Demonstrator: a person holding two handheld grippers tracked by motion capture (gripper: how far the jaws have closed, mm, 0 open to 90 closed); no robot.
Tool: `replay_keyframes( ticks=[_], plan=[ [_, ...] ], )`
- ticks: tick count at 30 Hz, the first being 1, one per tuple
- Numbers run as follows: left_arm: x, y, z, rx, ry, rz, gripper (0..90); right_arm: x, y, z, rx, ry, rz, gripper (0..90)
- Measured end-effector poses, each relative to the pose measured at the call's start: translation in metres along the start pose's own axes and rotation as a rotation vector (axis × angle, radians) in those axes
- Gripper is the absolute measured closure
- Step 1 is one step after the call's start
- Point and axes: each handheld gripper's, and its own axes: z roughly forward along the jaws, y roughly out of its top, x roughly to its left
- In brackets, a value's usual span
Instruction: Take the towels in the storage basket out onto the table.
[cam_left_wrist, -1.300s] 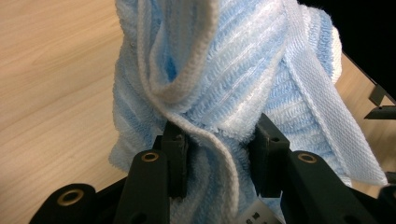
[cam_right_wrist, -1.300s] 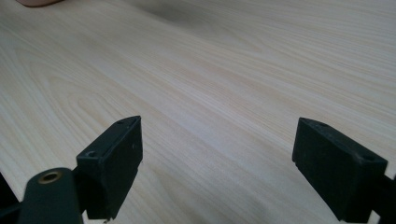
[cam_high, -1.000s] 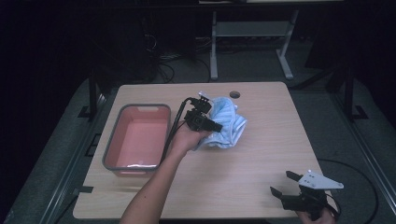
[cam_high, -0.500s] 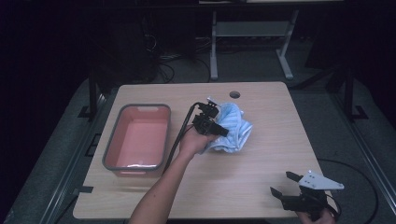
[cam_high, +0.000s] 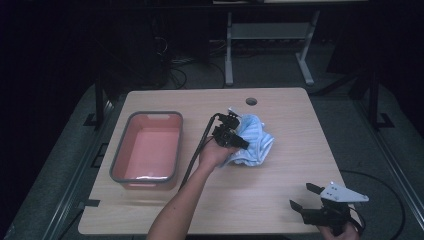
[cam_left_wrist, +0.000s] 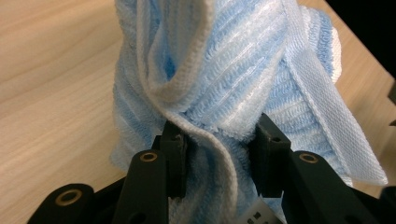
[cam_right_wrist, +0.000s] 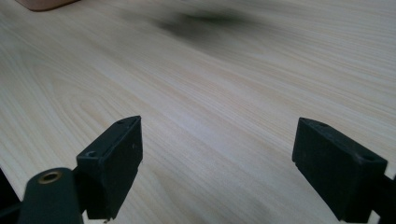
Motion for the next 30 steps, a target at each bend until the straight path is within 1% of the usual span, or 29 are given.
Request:
replay_keyframes(
  ticks=[2, 3, 5, 6, 8, 10, 14, 16, 19, 22, 25, 26, 27, 30],
  plan=[
    [0.000, 0.000, 0.004, 0.016, 0.004, 0.000, 62.8, 0.000, 0.000, 0.000, -0.003, 0.001, -0.003, 15.6],
    [-0.001, 0.000, 0.007, 0.017, 0.004, -0.009, 62.8, 0.000, 0.000, 0.000, -0.004, 0.002, -0.005, 15.6],
    [-0.002, -0.001, 0.011, 0.023, 0.000, -0.003, 62.7, 0.000, 0.000, -0.001, -0.005, 0.000, -0.007, 15.6],
    [-0.004, -0.001, 0.013, 0.015, -0.003, -0.013, 62.6, -0.001, 0.000, -0.001, -0.005, -0.001, -0.006, 15.5],
    [-0.004, -0.002, 0.016, 0.028, -0.005, -0.004, 62.3, -0.001, 0.001, 0.000, -0.001, 0.000, -0.006, 15.5],
    [-0.005, -0.002, 0.019, 0.030, 0.002, -0.012, 61.8, 0.000, 0.001, 0.000, -0.001, 0.002, -0.009, 15.6],
    [-0.004, -0.005, 0.024, 0.019, 0.003, -0.029, 61.8, 0.000, 0.002, 0.001, -0.003, 0.004, -0.012, 15.6],
    [-0.004, -0.006, 0.025, 0.017, -0.001, -0.031, 61.7, 0.000, 0.002, 0.001, -0.002, 0.002, -0.010, 15.6],
    [-0.003, -0.006, 0.027, 0.007, -0.007, -0.045, 60.9, 0.000, 0.002, 0.001, 0.000, 0.002, -0.011, 15.6],
    [-0.004, -0.007, 0.030, 0.003, 0.001, -0.047, 59.8, -0.001, 0.002, 0.001, -0.004, -0.001, -0.011, 15.6],
    [-0.004, -0.008, 0.032, 0.009, -0.003, -0.034, 58.2, -0.001, 0.002, 0.001, -0.003, 0.000, -0.009, 15.5],
    [-0.006, -0.008, 0.033, 0.005, -0.004, -0.042, 57.6, -0.001, 0.002, 0.001, -0.004, 0.001, -0.012, 15.5],
    [-0.006, -0.008, 0.033, 0.009, -0.002, -0.037, 57.3, -0.001, 0.002, 0.002, -0.003, 0.003, -0.011, 15.5],
    [-0.006, -0.008, 0.034, 0.008, -0.001, -0.040, 56.2, 0.000, 0.002, 0.002, -0.002, 0.006, -0.014, 15.6]
  ],
)
